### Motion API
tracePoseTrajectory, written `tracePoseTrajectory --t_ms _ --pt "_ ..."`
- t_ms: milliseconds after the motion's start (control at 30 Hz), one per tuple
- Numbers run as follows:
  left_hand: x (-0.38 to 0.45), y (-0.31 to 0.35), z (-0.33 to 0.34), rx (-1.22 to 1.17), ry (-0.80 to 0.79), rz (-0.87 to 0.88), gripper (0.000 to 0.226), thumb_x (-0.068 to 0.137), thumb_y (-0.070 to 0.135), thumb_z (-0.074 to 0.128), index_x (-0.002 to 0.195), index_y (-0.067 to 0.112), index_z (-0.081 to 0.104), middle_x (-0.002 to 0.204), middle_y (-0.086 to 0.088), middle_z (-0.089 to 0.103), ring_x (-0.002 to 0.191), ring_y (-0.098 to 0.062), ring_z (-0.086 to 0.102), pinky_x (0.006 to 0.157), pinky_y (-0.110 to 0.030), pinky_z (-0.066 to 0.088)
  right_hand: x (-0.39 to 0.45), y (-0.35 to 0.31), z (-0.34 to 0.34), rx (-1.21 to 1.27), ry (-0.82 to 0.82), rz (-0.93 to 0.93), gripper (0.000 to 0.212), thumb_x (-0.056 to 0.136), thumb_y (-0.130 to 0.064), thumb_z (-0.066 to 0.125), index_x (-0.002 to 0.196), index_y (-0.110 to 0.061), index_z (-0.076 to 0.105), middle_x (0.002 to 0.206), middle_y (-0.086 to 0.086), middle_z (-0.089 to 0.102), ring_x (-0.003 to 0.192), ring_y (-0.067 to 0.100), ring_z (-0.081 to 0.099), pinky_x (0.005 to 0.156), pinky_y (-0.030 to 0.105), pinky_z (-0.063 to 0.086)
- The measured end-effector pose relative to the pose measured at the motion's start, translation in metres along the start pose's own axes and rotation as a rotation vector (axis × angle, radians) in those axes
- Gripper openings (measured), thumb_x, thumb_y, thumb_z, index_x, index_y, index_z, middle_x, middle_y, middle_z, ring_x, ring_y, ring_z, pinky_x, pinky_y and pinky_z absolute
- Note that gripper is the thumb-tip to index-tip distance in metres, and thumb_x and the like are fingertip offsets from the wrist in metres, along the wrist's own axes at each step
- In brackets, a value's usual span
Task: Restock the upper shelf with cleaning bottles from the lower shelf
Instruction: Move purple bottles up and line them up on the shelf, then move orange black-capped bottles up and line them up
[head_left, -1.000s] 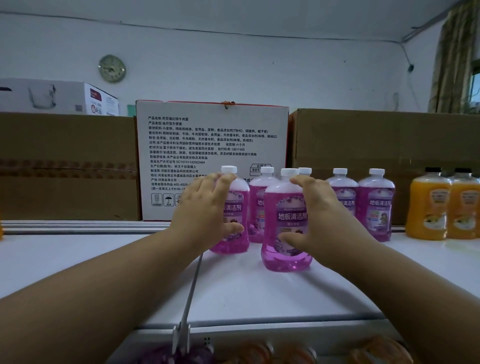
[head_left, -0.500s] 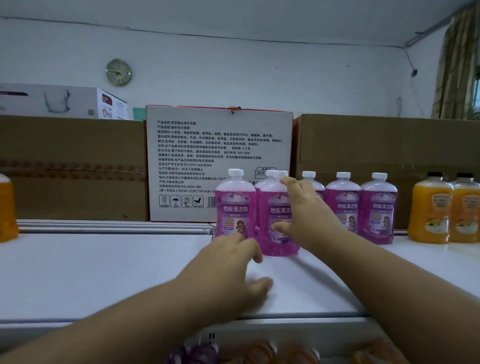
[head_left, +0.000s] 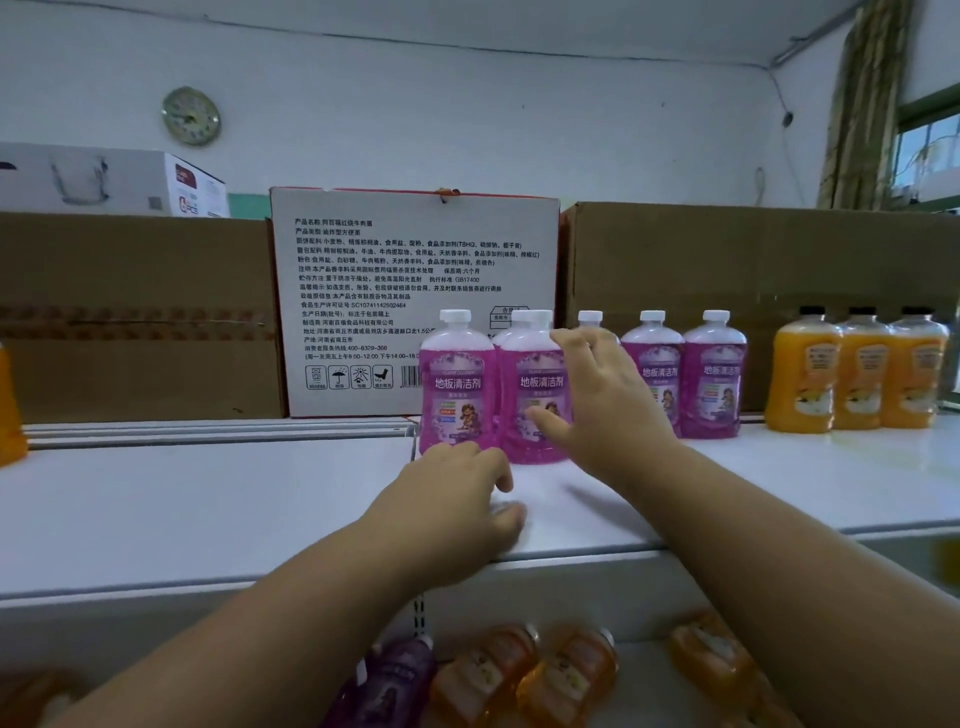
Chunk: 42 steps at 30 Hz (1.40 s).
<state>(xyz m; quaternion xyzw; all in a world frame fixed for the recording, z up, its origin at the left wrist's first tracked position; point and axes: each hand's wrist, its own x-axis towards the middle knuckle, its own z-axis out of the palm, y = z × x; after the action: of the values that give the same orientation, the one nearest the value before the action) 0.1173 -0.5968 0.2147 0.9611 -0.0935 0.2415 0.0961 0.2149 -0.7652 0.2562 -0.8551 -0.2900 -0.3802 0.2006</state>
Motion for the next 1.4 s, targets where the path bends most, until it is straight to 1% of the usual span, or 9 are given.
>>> tracePoseTrajectory --t_ms 200,433,567,700,767,900,1100,1267,1400 --pt "-0.026 0.023 -0.008 -0.019 0.198 0.013 0.012 0.092 0.044 0.058 0.099 0.035 0.055 0.098 0.017 0.056 0.093 -0.008 0.048 0.081 -0.027 0.043 -0.036 -0.017 -0.046 0.072 0.085 -0.089 0.066 0.086 -0.041 0.069 0.14 -0.021 0.037 0.144 0.008 0.038 0.134 0.028 0.038 0.106 0.041 0.037" --pt "-0.104 0.085 0.025 0.0 0.428 0.012 0.024 0.089 0.042 0.054 0.106 0.027 0.063 0.1 0.011 0.06 0.092 -0.009 0.051 0.079 -0.029 0.045 -0.111 -0.024 -0.099 0.24 0.144 -0.175 0.057 0.087 -0.044 0.066 0.133 -0.021 0.043 0.128 0.002 0.049 0.113 0.014 0.047 0.091 0.029 0.039" --pt "-0.159 0.104 0.069 -0.055 0.341 -0.067 0.017 0.089 0.041 0.054 0.102 0.031 0.058 0.094 0.017 0.051 0.088 -0.006 0.047 0.075 -0.029 0.042 -0.177 -0.033 -0.094 0.357 0.007 -0.224 0.053 0.085 -0.04 0.066 0.13 -0.019 0.049 0.122 -0.001 0.05 0.107 0.012 0.048 0.09 0.028 0.043" --pt "-0.203 0.095 0.114 -0.061 0.177 -0.242 0.027 0.088 0.051 0.044 0.106 0.034 0.056 0.097 0.02 0.046 0.092 -0.002 0.043 0.078 -0.023 0.036 -0.225 -0.043 -0.064 0.396 -0.147 -0.187 0.053 0.084 -0.038 0.069 0.13 -0.02 0.051 0.122 -0.004 0.049 0.105 0.008 0.047 0.085 0.017 0.038" --pt "-0.215 0.078 0.131 -0.065 0.115 -0.288 0.032 0.087 0.053 0.041 0.106 0.033 0.057 0.096 0.019 0.046 0.09 -0.003 0.042 0.078 -0.024 0.037 -0.236 -0.045 -0.044 0.394 -0.195 -0.147 0.054 0.083 -0.04 0.068 0.13 -0.02 0.051 0.123 -0.003 0.05 0.106 0.01 0.049 0.086 0.024 0.044" --pt "-0.217 0.028 0.159 -0.11 0.034 -0.366 0.02 0.089 0.038 0.057 0.106 0.027 0.06 0.1 0.008 0.06 0.093 -0.013 0.054 0.079 -0.033 0.048 -0.241 -0.048 -0.002 0.351 -0.252 -0.056 0.053 0.082 -0.04 0.068 0.129 -0.021 0.053 0.118 -0.005 0.05 0.102 0.008 0.05 0.085 0.022 0.042" --pt "-0.159 -0.034 0.205 -0.195 -0.116 -0.268 0.009 0.09 0.038 0.048 0.093 0.03 0.051 0.085 0.009 0.054 0.08 -0.015 0.058 0.061 -0.027 0.035 -0.229 -0.044 0.048 0.242 -0.292 0.157 0.05 0.083 -0.04 0.071 0.126 -0.022 0.052 0.119 -0.001 0.051 0.105 0.016 0.053 0.085 0.03 0.047" --pt "-0.084 -0.061 0.247 -0.027 -0.085 -0.182 0.02 0.085 0.03 0.057 0.101 0.019 0.063 0.102 -0.006 0.066 0.091 -0.026 0.062 0.067 -0.032 0.041 -0.225 -0.026 0.066 0.151 -0.251 0.286 0.051 0.081 -0.032 0.075 0.126 -0.019 0.055 0.12 0.007 0.055 0.102 0.024 0.057 0.074 0.026 0.039" --pt "-0.053 -0.071 0.274 0.1 -0.249 -0.225 0.066 0.077 0.059 0.054 0.126 0.015 0.053 0.124 -0.014 0.059 0.112 -0.034 0.055 0.092 -0.043 0.042 -0.227 -0.01 0.069 0.103 -0.273 0.317 0.051 0.081 -0.036 0.073 0.125 -0.019 0.056 0.121 0.006 0.055 0.099 0.022 0.06 0.073 0.028 0.043"
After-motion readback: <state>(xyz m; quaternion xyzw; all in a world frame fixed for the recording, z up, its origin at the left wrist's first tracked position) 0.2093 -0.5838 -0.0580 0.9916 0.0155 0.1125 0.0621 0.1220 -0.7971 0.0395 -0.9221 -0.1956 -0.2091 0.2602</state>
